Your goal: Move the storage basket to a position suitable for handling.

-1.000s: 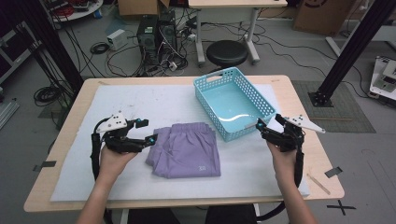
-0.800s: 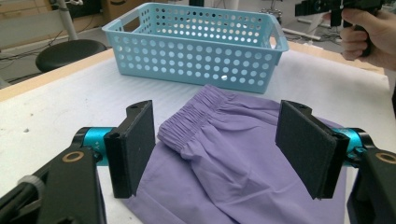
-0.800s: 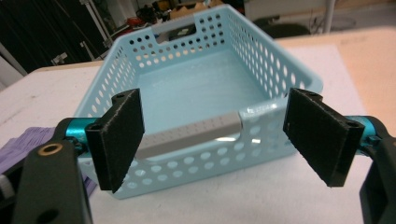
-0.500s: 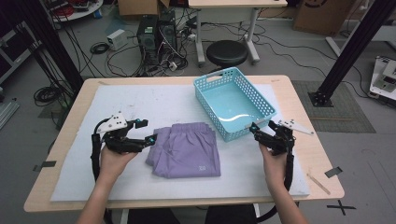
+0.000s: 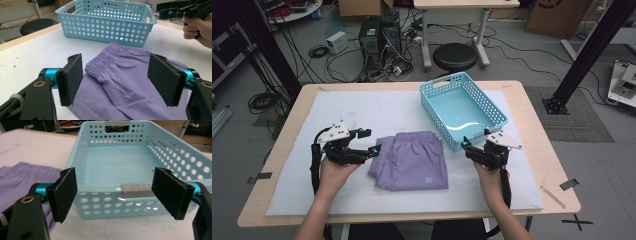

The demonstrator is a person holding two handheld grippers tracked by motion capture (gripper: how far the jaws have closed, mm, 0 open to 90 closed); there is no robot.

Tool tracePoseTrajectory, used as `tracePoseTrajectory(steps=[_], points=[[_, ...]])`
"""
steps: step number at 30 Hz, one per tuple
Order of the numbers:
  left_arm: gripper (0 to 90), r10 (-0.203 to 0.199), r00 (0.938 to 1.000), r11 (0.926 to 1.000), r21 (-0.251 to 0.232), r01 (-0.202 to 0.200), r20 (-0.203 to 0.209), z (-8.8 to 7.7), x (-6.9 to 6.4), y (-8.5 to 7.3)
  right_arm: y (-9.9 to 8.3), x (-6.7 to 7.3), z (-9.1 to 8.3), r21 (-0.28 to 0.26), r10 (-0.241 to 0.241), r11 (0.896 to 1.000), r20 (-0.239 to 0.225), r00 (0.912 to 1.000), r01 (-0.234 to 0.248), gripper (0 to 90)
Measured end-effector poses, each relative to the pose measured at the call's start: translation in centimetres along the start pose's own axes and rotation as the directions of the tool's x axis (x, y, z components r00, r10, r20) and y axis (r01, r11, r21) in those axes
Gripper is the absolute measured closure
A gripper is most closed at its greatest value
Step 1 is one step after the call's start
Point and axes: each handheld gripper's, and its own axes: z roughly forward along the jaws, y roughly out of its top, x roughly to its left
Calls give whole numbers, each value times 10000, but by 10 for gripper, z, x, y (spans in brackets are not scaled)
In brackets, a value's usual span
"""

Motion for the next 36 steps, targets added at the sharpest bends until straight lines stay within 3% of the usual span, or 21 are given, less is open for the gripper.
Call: tracePoseTrajectory(steps=[4, 9, 10, 12, 13, 14, 15, 21, 25, 29, 36], points=[[285, 10, 10000, 10000, 25, -10, 25, 1, 0, 0, 0, 8, 4, -71, -142, 9999, -454, 9989, 139, 212], [286, -20, 10000, 10000, 51, 20, 39, 2, -1, -1, -2, 25, 8, 48, -1012, 9948, -682, 9925, 1017, 254], [286, -18, 10000, 10000, 66, 17, 44, 2, -1, -1, -3, 29, 12, 77, -1182, 9929, -341, 9924, 1185, 255], [288, -19, 10000, 10000, 89, 18, 94, 2, -1, -1, -2, 30, 14, 132, -1209, 9925, -189, 9925, 1211, 256], [288, -5, 10000, 9999, 105, 4, 84, 2, -1, -1, -2, 32, 17, 222, -1443, 9893, 160, 9894, 1440, 262], [288, -29, 9999, 9999, 112, 28, 98, 3, -2, -1, -2, 32, 17, 222, -1443, 9893, 160, 9894, 1440, 262], [288, -60, 9999, 9999, 109, 59, 105, 3, -2, -1, -3, 33, 18, 327, -1715, 9849, 538, 9837, 1699, 273], [288, -117, 9999, 9999, 75, 116, 113, 1, -1, -2, -2, 30, 16, 492, -1925, 9806, 552, 9797, 1899, 273], [288, -130, 9998, 9999, 75, 129, 121, 1, -1, -2, -2, 29, 15, 562, -1991, 9791, 711, 9774, 1954, 271], [288, -149, 9997, 9998, 118, 147, 177, 3, -1, -3, -2, 19, 10, 656, -1737, 9836, 934, 9804, 1680, 256], [288, -186, 9997, 9996, 203, 182, 181, 3, 1, -4, -6, -8, 2, 741, -882, 9942, 1397, 9863, 784, 298]])
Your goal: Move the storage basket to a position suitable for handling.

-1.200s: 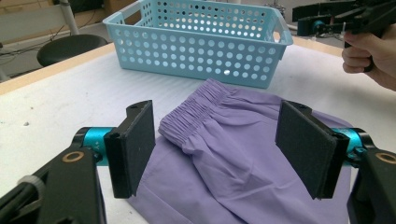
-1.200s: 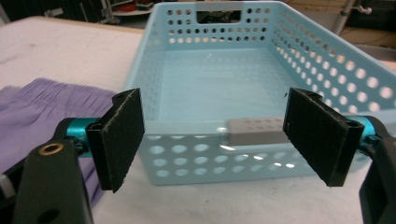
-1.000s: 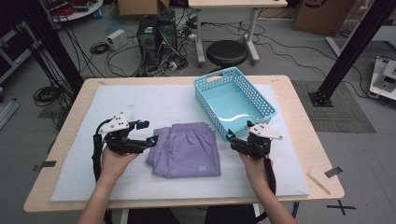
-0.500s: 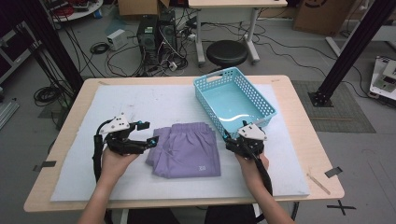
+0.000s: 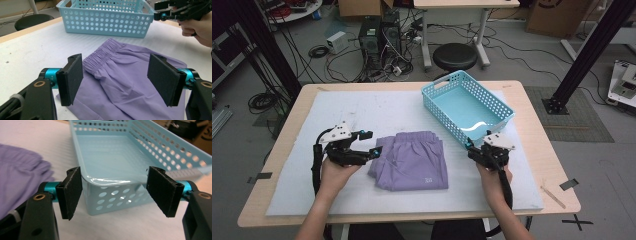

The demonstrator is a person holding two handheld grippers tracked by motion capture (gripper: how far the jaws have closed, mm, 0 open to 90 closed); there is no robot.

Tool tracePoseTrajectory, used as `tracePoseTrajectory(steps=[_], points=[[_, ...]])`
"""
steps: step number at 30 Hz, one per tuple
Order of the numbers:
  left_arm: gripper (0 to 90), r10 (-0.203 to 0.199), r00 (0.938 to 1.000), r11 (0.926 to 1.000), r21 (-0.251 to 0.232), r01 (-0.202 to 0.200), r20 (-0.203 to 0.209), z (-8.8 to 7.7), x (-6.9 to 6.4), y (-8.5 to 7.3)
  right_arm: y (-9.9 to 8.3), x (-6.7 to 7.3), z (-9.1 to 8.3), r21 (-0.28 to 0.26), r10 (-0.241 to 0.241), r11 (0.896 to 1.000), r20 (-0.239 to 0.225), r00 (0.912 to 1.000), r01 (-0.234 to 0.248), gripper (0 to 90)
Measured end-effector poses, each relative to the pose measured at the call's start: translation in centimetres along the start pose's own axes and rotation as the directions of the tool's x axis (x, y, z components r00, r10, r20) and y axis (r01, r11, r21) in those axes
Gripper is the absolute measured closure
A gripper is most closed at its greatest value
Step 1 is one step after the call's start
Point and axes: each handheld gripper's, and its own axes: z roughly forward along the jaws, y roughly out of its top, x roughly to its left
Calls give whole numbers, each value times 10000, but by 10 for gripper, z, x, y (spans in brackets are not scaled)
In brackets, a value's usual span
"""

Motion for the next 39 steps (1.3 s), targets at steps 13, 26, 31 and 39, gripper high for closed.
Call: tracePoseTrajectory(steps=[13, 26, 31, 39], points=[[288, -62, 10000, 9999, 103, 62, 16, 2, 0, -2, -6, -45, -5, -273, 2044, 9787, 368, 9782, -2035, 280], [288, -111, 9999, 9999, -16, 111, -19, 0, 1, -1, 3, -60, 22, 96, 3867, 9215, 725, 9194, -3883, 278], [288, -148, 9999, 9999, 1, 148, -34, 0, 2, -2, 5, -62, 32, 572, 4090, 9101, 332, 9119, -4103, 322], [288, -196, 9998, 9998, -4, 196, -24, 0, 3, -3, 10, -64, 36, 809, 3961, 9136, 442, 9172, -3984, 387]])
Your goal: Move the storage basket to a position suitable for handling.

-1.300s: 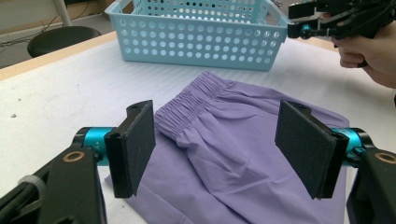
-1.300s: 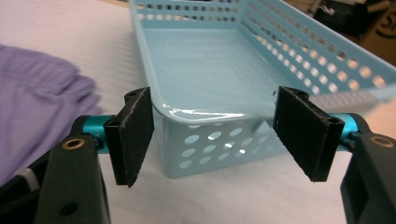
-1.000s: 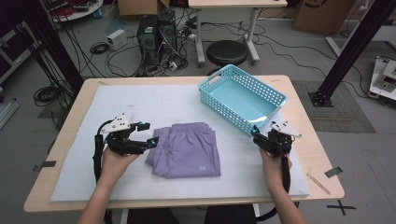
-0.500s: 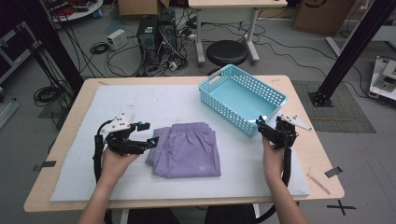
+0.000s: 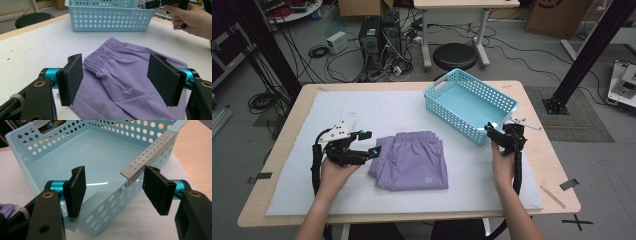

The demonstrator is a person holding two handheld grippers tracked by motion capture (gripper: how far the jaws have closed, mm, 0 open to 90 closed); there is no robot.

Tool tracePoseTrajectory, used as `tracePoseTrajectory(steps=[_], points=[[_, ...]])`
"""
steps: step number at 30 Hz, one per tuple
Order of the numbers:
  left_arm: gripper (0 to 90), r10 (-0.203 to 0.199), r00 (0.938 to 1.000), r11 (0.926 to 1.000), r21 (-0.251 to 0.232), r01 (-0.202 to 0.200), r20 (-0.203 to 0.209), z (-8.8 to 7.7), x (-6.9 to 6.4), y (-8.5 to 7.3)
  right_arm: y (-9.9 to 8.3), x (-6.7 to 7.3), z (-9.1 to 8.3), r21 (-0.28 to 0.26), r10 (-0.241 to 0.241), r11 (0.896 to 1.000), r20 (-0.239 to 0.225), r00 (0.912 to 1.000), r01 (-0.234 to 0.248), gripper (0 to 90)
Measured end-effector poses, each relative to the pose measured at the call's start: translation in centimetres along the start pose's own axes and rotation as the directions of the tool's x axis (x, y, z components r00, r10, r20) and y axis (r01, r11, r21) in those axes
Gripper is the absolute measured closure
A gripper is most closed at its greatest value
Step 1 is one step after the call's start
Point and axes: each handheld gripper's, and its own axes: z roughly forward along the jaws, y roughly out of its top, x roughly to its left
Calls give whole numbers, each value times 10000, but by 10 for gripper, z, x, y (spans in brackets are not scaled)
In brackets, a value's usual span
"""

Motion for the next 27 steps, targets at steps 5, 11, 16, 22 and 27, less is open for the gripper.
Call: tracePoseTrajectory(steps=[5, 11, 16, 22, 27], points=[[288, 5, 10000, 10000, 19, -5, 8, 0, 0, 0, 3, 4, 2, -116, -628, 9980, 142, 9979, 629, 507], [290, -28, 10000, 10000, 8, 28, 1, 0, 1, -1, 7, 5, 6, 29, -692, 9976, 61, 9976, 692, 522], [290, -40, 10000, 10000, 24, 40, -17, 0, 1, -2, 8, 3, 9, 254, -356, 9990, 30, 9994, 355, 429], [290, -69, 10000, 10000, -53, 68, -61, -3, 2, -2, 5, 5, 20, 819, -143, 9965, -218, 9997, 161, 442], [289, -103, 9999, 9999, -57, 103, -76, -3, 4, -2, 8, 4, 21, 868, -115, 9961, -268, 9996, 138, 510]])
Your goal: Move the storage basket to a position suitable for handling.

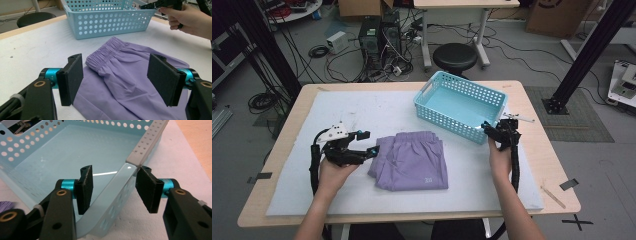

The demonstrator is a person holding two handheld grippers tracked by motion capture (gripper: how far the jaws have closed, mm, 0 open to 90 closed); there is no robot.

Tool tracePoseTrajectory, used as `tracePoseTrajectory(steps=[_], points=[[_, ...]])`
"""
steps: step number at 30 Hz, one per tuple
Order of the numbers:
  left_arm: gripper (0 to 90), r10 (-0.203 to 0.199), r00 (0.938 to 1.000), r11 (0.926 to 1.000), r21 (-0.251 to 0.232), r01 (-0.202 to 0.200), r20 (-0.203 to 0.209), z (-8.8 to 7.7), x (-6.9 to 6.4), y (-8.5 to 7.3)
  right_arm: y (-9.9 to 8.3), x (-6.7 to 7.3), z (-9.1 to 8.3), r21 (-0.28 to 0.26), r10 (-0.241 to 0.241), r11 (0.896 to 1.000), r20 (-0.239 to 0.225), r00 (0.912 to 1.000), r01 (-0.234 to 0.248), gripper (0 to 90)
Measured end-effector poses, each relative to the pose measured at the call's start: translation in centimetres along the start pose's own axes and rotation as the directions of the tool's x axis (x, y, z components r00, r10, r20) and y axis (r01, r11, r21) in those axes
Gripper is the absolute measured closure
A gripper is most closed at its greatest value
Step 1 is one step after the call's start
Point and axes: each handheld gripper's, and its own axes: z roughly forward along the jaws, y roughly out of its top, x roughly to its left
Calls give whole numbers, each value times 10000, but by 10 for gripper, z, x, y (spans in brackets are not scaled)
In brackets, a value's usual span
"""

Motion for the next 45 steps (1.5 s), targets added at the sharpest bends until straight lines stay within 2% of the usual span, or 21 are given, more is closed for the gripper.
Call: tracePoseTrajectory(steps=[3, 11, 21, 27, 28, 34, 41, 45], points=[[289, 41, 10000, 10000, 23, -41, 7, 0, 0, 0, 3, 2, 2, 112, -148, 9998, 51, 9999, 148, 534], [290, -28, 10000, 10000, -36, 28, -3, 0, 0, 0, 4, 6, 8, 53, -111, 9999, 40, 9999, 111, 564], [289, -30, 10000, 10000, -52, 30, -43, -4, 3, -1, 11, 22, 24, 167, -279, 9995, -3, 9996, 279, 598], [289, -176, 9998, 9998, -77, 175, -104, -6, 6, -3, 18, 29, 35, 231, -420, 9988, -238, 9988, 425, 619], [290, -200, 9997, 9998, -90, 199, -113, -6, 6, -3, 20, 31, 38, 282, -571, 9979, -272, 9980, 578, 624], [289, -142, 9998, 9998, -140, 140, -103, -9, 7, -3, 25, 40, 48, 348, -780, 9962, -614, 9951, 802, 629], [290, -180, 9997, 9996, -218, 176, -142, -14, 10, -4, 31, 55, 59, 541, -1345, 9888, -836, 9874, 1393, 629], [290, -207, 9997, 9995, -241, 204, -118, -15, 10, -4, 33, 59, 63, 542, -1328, 9888, -1021, 9859, 1388, 632]])
